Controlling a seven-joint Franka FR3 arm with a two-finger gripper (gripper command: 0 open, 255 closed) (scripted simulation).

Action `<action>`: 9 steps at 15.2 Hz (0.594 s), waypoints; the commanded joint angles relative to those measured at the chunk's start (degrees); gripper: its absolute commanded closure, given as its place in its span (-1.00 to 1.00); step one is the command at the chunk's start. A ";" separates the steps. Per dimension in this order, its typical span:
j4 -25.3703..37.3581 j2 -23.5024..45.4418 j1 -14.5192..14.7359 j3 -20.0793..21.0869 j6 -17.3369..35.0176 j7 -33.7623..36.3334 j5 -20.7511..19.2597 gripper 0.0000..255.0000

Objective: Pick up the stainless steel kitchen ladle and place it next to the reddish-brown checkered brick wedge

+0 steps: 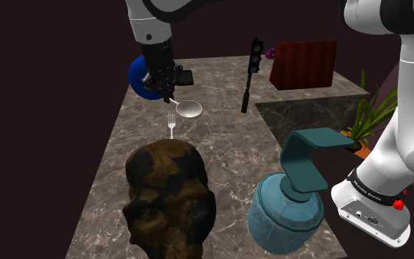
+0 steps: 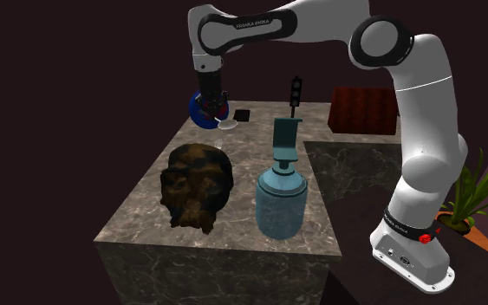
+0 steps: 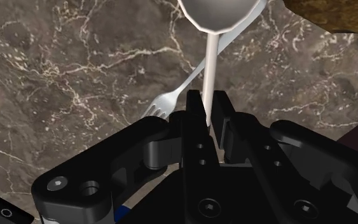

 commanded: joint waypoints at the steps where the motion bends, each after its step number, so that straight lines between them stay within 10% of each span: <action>1: 1.62 0.00 0.14 0.03 -1.63 -0.16 0.03 1.00; 9: 10.16 1.46 1.57 0.03 -8.67 -0.41 -0.48 1.00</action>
